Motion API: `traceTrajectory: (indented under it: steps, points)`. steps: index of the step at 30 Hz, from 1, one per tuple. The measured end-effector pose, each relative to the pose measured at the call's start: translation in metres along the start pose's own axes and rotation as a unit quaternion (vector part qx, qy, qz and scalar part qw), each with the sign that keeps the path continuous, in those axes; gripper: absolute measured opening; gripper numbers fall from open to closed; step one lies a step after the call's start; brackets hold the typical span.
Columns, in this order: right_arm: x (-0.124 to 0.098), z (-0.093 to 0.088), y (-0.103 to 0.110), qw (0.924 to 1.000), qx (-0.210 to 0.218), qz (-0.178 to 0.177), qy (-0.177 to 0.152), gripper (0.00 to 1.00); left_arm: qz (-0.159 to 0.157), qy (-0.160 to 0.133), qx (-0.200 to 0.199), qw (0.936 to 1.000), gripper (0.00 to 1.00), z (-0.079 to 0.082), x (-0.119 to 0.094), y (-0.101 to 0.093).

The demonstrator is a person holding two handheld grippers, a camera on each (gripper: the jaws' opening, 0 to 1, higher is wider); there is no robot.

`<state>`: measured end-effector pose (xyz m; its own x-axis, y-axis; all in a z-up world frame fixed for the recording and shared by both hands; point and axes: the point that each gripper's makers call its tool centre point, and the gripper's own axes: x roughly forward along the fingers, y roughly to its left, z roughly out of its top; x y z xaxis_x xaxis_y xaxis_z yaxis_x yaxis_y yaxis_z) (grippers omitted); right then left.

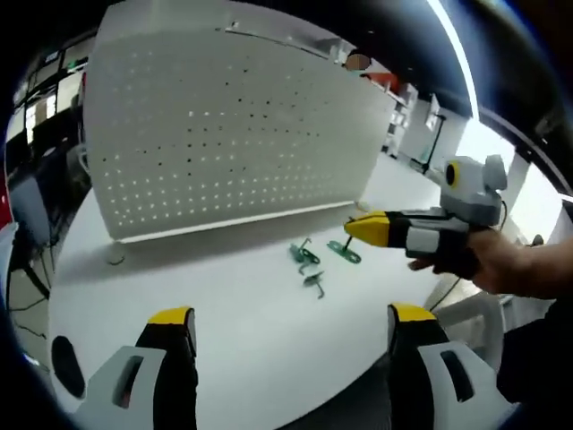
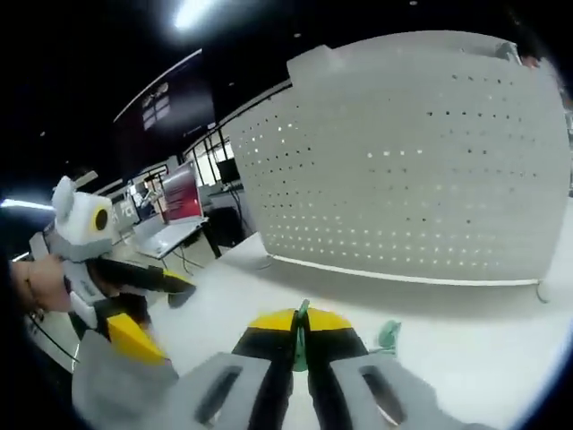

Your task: Insert the hook assembly into the mounting plate slot until the hook locks in place.

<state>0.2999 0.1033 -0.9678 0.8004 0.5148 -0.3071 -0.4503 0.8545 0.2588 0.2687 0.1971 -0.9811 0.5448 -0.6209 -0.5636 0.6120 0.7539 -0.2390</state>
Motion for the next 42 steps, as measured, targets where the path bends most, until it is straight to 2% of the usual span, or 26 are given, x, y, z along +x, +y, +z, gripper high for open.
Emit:
traceTrajectory:
  steps: [7, 10, 13, 15, 22, 28, 32, 35, 38, 42]
  points:
    - [-0.001, 0.013, 0.026, 0.9988, 0.012, 0.036, -0.03, 0.0, -0.036, 0.007, -0.062, 0.9974, 0.75, 0.002, 0.009, -0.013]
    - [-0.003, 0.018, 0.037, 0.9979, 0.009, 0.048, -0.043, 0.0, -0.057, -0.002, -0.098, 0.9936, 0.69, 0.007, 0.01, -0.02]
    - [-0.005, 0.024, 0.046, 0.9962, 0.015, 0.063, -0.058, 0.0, -0.059, -0.012, -0.115, 0.9915, 0.69, 0.011, 0.011, -0.02]
    - [-0.006, 0.027, 0.053, 0.9955, 0.004, 0.071, -0.063, 0.0, -0.063, -0.016, -0.129, 0.9895, 0.66, 0.013, 0.011, -0.02]
    - [-0.006, 0.034, 0.065, 0.9933, 0.005, 0.084, -0.079, 0.0, -0.098, -0.036, -0.198, 0.9746, 0.49, 0.02, 0.01, -0.024]
    - [-0.006, 0.036, 0.077, 0.9917, -0.003, 0.097, -0.085, 0.0, -0.122, -0.035, -0.218, 0.9676, 0.34, 0.018, 0.011, -0.032]
    - [-0.004, 0.034, 0.078, 0.9917, 0.006, 0.098, -0.083, 0.0, -0.128, -0.032, -0.225, 0.9654, 0.3, 0.016, 0.013, -0.033]
    - [-0.004, 0.034, 0.082, 0.9916, -0.006, 0.097, -0.085, 0.0, -0.135, -0.033, -0.232, 0.9628, 0.24, 0.017, 0.012, -0.035]
    - [-0.004, 0.034, 0.083, 0.9916, -0.005, 0.099, -0.084, 0.0, -0.157, -0.034, -0.245, 0.956, 0.17, 0.018, 0.01, -0.04]
    - [-0.004, 0.032, 0.081, 0.992, -0.004, 0.095, -0.083, 0.0, -0.166, -0.034, -0.256, 0.9517, 0.13, 0.018, 0.01, -0.043]
